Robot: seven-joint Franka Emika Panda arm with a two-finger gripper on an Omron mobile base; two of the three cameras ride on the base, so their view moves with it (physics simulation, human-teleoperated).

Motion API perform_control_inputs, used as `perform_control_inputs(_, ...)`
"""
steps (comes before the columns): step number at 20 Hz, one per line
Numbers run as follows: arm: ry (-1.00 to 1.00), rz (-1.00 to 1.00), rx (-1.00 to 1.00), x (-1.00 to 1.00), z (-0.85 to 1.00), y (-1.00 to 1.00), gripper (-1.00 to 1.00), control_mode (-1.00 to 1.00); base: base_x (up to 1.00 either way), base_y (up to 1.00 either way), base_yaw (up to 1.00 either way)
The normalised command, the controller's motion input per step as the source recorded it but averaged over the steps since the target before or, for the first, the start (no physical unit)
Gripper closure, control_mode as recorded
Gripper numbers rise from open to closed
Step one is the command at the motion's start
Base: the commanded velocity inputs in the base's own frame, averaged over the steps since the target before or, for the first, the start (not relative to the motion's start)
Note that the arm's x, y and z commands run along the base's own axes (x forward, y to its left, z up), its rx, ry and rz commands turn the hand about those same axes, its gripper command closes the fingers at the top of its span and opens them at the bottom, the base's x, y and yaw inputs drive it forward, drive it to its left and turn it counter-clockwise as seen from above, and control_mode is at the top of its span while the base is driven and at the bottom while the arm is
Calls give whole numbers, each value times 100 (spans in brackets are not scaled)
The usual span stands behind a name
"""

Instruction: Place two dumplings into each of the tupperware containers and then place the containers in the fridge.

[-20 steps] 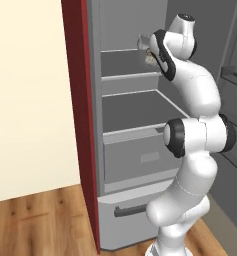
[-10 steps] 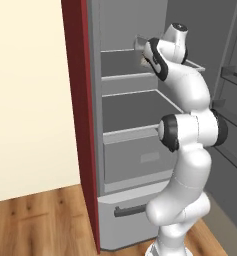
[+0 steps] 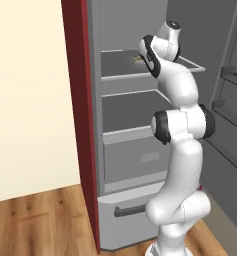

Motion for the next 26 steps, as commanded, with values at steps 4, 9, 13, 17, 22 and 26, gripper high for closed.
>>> perform_control_inputs(4,0,0,0,40,0,8,100,-100,0,0,0)
perform_control_inputs(9,0,0,0,43,-7,22,-100,-100,0,0,0)
perform_control_inputs(13,0,0,0,28,0,16,-100,-100,0,0,0)
perform_control_inputs(17,-8,0,1,7,0,1,-100,-100,0,0,0)
perform_control_inputs(22,-7,-2,4,-32,3,-28,-100,-100,0,0,0)
perform_control_inputs(26,-5,-5,7,-53,2,-44,-100,-100,0,0,0)
